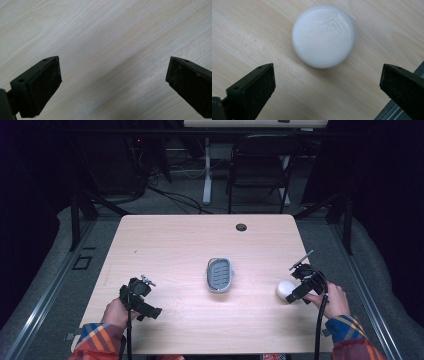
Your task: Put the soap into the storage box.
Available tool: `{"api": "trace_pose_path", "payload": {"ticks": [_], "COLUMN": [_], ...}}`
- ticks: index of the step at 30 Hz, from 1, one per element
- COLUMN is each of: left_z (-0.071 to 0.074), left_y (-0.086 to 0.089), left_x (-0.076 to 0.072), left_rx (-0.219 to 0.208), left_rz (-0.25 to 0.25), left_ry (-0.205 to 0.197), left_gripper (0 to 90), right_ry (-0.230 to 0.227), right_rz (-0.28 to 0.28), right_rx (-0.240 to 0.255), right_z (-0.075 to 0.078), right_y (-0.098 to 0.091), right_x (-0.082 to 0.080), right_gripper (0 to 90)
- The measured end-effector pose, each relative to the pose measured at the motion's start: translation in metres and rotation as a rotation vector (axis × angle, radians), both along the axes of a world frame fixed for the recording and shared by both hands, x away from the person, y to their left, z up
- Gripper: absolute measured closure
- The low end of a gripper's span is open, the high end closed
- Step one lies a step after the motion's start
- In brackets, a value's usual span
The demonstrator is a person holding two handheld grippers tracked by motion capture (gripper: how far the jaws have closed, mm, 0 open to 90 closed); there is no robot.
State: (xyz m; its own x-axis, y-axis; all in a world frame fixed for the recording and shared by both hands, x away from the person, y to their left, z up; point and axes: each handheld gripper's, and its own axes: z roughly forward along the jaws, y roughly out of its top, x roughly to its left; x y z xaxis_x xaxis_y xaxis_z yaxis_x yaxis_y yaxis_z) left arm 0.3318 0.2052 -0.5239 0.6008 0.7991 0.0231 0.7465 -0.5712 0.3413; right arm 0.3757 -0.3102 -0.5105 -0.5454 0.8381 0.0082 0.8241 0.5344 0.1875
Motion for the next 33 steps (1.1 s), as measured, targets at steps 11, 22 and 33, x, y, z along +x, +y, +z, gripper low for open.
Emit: {"api": "trace_pose_path", "payload": {"ticks": [11, 22, 33], "left_z": [0.000, 0.000, 0.000], "left_y": [0.000, 0.000, 0.000], "left_x": [0.000, 0.000, 0.000], "left_rx": [0.000, -0.001, -0.001], "left_rz": [-0.001, -0.001, -0.003], "left_ry": [-0.001, 0.000, 0.001], "left_gripper": [0.0, 0.0, 0.0], "right_ry": [0.001, 0.029, 0.051], "right_rz": [0.019, 0.052, 0.057], "right_rx": [0.011, -0.024, -0.036], "right_z": [-0.004, -0.009, -0.017], "right_y": [0.011, 0.020, 0.027], "right_x": [0.011, 0.025, 0.032], "right_gripper": [0.0, 0.0, 4.5]}}
